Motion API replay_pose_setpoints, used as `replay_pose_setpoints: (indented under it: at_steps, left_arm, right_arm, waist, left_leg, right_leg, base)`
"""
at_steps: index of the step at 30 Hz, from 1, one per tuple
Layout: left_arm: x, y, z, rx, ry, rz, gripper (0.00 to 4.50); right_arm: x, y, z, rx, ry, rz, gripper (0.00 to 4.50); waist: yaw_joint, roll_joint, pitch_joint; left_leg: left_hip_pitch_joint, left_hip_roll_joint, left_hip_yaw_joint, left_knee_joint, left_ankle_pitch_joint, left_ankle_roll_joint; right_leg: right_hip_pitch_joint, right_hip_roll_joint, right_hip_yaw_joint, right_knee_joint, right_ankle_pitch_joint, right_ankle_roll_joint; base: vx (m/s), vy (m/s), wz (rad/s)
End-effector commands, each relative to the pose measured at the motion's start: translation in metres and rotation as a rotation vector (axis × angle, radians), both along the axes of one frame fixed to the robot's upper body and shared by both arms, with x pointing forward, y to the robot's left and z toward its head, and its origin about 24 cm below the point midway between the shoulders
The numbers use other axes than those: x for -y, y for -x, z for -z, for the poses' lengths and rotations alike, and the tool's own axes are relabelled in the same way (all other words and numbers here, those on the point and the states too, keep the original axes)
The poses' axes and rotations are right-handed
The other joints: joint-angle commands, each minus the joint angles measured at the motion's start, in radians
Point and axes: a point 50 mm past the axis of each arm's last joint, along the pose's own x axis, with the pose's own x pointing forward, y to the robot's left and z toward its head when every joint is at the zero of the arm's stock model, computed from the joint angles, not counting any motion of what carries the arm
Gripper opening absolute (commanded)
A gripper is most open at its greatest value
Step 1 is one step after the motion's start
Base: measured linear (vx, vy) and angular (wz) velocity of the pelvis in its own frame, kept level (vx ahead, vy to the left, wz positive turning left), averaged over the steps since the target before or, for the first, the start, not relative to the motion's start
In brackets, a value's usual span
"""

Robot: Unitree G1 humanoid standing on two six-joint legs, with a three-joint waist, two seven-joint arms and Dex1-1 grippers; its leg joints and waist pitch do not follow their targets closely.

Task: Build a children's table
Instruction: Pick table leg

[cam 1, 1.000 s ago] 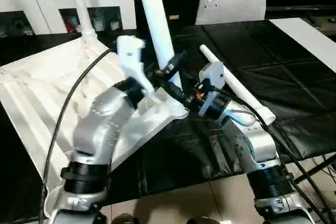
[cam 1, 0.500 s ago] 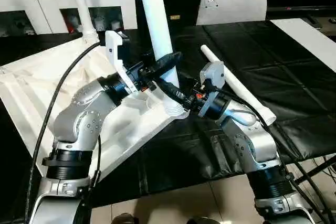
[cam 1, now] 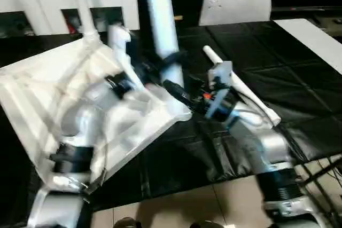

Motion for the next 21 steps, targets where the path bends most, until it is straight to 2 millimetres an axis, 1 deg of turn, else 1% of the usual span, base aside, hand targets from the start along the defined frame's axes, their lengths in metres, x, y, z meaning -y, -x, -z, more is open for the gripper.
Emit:
replay_pose_setpoints:
  at_steps: [1,2,3,4,5,6,7,8,9,12,13,14,15,17,18,20,21]
  left_arm:
    - [0.0,-0.001,-0.004,-0.006,-0.006,0.063,1.84]
    - [0.001,0.001,-0.005,-0.021,-0.004,0.13,1.84]
    - [0.002,0.003,-0.005,-0.03,-0.001,0.174,1.84]
    - [0.003,0.005,-0.006,-0.032,-0.005,0.226,1.84]
    - [0.004,0.005,-0.006,-0.031,-0.007,0.24,1.84]
    - [0.006,0.008,-0.007,-0.034,-0.013,0.304,1.84]
    - [0.007,0.011,-0.008,-0.029,-0.021,0.356,1.84]
    - [0.009,0.013,-0.009,-0.026,-0.027,0.397,1.84]
    - [0.01,0.015,-0.01,-0.027,-0.028,0.435,1.84]
    - [0.013,0.019,-0.014,-0.009,-0.04,0.524,1.84]
    - [0.015,0.022,-0.016,-0.004,-0.035,0.585,1.84]
    - [0.015,0.022,-0.016,-0.004,-0.035,0.591,1.84]
    - [0.017,0.024,-0.017,0.0,-0.034,0.639,1.84]
    - [0.018,0.026,-0.017,0.003,-0.031,0.668,1.84]
    - [0.019,0.026,-0.018,0.005,-0.025,0.678,1.84]
    - [0.02,0.026,-0.019,0.007,-0.019,0.691,1.84]
    - [0.021,0.026,-0.019,0.01,-0.016,0.71,1.84]
  right_arm:
    - [0.004,0.004,-0.014,-0.003,-0.039,-0.103,3.12]
    - [0.01,0.004,-0.018,-0.019,-0.041,-0.136,3.12]
    - [0.013,0.004,-0.02,-0.027,-0.042,-0.153,3.22]
    - [0.018,0.003,-0.023,-0.035,-0.038,-0.162,3.22]
    - [0.019,0.002,-0.023,-0.037,-0.037,-0.164,3.46]
    - [0.023,0.0,-0.025,-0.042,-0.026,-0.171,3.46]
    - [0.025,0.0,-0.026,-0.05,-0.006,-0.19,3.5]
    - [0.028,-0.001,-0.026,-0.058,0.012,-0.207,3.5]
    - [0.029,-0.001,-0.026,-0.06,0.029,-0.226,3.5]
    - [0.032,0.002,-0.026,-0.077,0.066,-0.291,3.5]
    - [0.033,0.004,-0.026,-0.08,0.101,-0.335,3.5]
    - [0.033,0.004,-0.026,-0.082,0.103,-0.341,3.5]
    - [0.033,0.007,-0.026,-0.1,0.118,-0.395,3.5]
    - [0.033,0.01,-0.025,-0.117,0.126,-0.437,3.5]
    - [0.033,0.011,-0.025,-0.127,0.126,-0.453,3.23]
    - [0.032,0.011,-0.025,-0.131,0.133,-0.467,3.16]
    - [0.031,0.012,-0.023,-0.137,0.143,-0.484,3.16]
  waist:
    - [0.004,-0.005,-0.073]
    - [0.006,-0.012,-0.074]
    - [0.01,-0.006,-0.076]
    - [0.01,-0.006,-0.075]
    - [0.012,-0.007,-0.074]
    - [0.013,-0.006,-0.073]
    - [0.013,-0.007,-0.073]
    - [0.014,-0.01,-0.073]
    - [0.016,-0.008,-0.072]
    - [0.018,-0.01,-0.073]
    - [0.019,-0.011,-0.073]
    - [0.02,-0.009,-0.073]
    - [0.02,-0.008,-0.072]
    - [0.021,-0.01,-0.072]
    - [0.022,-0.011,-0.074]
    - [0.022,-0.011,-0.073]
    - [0.021,-0.02,-0.074]
  left_leg:
    - [0.017,0.023,-0.002,-0.062,-0.152,0.028]
    - [0.017,0.024,-0.001,-0.061,-0.144,0.033]
    - [0.019,0.025,-0.002,-0.06,-0.132,0.034]
    - [0.019,0.025,-0.001,-0.059,-0.13,0.033]
    - [0.019,0.025,0.0,-0.059,-0.135,0.031]
    - [0.019,0.025,0.001,-0.059,-0.142,0.026]
    - [0.018,0.024,0.0,-0.06,-0.143,0.022]
    - [0.019,0.024,0.0,-0.06,-0.145,0.02]
    - [0.02,0.024,0.001,-0.06,-0.149,0.018]
    - [0.017,0.025,0.001,-0.058,-0.148,0.015]
    - [0.017,0.024,0.0,-0.058,-0.146,0.015]
    - [0.018,0.024,0.0,-0.058,-0.147,0.017]
    - [0.018,0.025,0.001,-0.057,-0.151,0.018]
    - [0.017,0.025,0.001,-0.057,-0.152,0.02]
    - [0.018,0.025,0.001,-0.056,-0.149,0.021]
    - [0.017,0.025,0.0,-0.056,-0.145,0.021]
    - [0.016,0.026,0.002,-0.055,-0.144,0.021]
  right_leg:
    - [0.057,-0.06,0.038,-0.068,-0.177,-0.155]
    - [0.058,-0.06,0.038,-0.065,-0.176,-0.158]
    - [0.056,-0.063,0.038,-0.062,-0.172,-0.166]
    - [0.054,-0.062,0.038,-0.061,-0.169,-0.171]
    - [0.054,-0.063,0.038,-0.063,-0.182,-0.175]
    - [0.051,-0.063,0.038,-0.064,-0.193,-0.176]
    - [0.052,-0.064,0.037,-0.063,-0.197,-0.176]
    - [0.053,-0.063,0.037,-0.064,-0.205,-0.174]
    - [0.052,-0.065,0.038,-0.064,-0.212,-0.175]
    - [0.055,-0.066,0.039,-0.065,-0.212,-0.172]
    - [0.056,-0.066,0.038,-0.064,-0.212,-0.172]
    - [0.056,-0.066,0.037,-0.066,-0.219,-0.173]
    - [0.056,-0.066,0.038,-0.066,-0.224,-0.174]
    - [0.055,-0.066,0.038,-0.065,-0.223,-0.178]
    - [0.056,-0.065,0.037,-0.066,-0.219,-0.181]
    - [0.056,-0.066,0.037,-0.065,-0.216,-0.183]
    - [0.057,-0.065,0.037,-0.065,-0.218,-0.183]
  base:
    - [0.0,0.0,0.0]
    - [0.0,0.0,0.0]
    - [0.0,0.0,0.0]
    - [0.0,0.0,0.0]
    - [0.0,0.0,0.0]
    - [0.0,0.0,0.0]
    - [0.0,0.0,0.0]
    - [0.0,0.0,0.0]
    - [0.0,0.0,0.0]
    - [0.0,0.0,0.0]
    - [0.0,0.0,0.0]
    - [0.0,0.0,0.0]
    - [0.0,0.0,0.0]
    - [0.0,0.0,0.0]
    - [0.0,0.0,0.0]
    - [0.0,0.0,0.0]
    - [0.0,0.0,0.0]
